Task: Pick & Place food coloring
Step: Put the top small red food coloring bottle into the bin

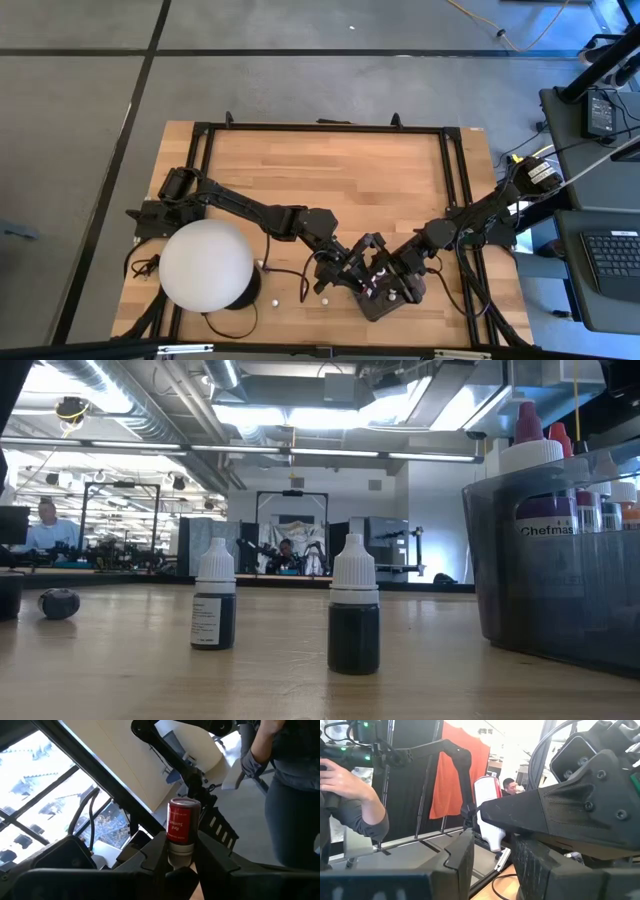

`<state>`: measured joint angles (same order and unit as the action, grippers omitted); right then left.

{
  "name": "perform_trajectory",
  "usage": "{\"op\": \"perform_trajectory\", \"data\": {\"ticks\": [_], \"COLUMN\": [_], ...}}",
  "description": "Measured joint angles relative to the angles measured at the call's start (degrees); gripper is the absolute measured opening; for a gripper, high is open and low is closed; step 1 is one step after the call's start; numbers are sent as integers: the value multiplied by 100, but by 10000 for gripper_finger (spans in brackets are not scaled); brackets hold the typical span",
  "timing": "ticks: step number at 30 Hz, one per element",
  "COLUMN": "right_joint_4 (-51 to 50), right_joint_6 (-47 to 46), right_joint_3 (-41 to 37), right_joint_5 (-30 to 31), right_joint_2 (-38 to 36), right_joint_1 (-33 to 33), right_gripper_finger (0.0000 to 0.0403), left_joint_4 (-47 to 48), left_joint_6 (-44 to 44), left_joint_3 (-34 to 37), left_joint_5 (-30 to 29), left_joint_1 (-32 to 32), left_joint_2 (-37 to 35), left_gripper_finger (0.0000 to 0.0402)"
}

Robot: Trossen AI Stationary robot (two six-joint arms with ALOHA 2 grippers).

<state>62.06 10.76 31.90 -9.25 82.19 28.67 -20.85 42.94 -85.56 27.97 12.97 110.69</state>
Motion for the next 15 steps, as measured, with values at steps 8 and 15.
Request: {"op": "perform_trajectory", "data": {"ticks": [8, 15], "right_joint_4": [23, 37], "right_joint_6": [-169, -192], "right_joint_3": [0, 0], "right_joint_5": [-60, -72], "right_joint_2": [0, 0], "right_joint_1": [0, 0], "right_gripper_finger": [129, 117], "left_joint_4": [52, 85], "left_joint_6": [-68, -72], "left_joint_3": [2, 2], "left_joint_5": [4, 4], "left_joint_1": [0, 0], "left_joint_2": [0, 0], "left_gripper_finger": [84, 86]}}
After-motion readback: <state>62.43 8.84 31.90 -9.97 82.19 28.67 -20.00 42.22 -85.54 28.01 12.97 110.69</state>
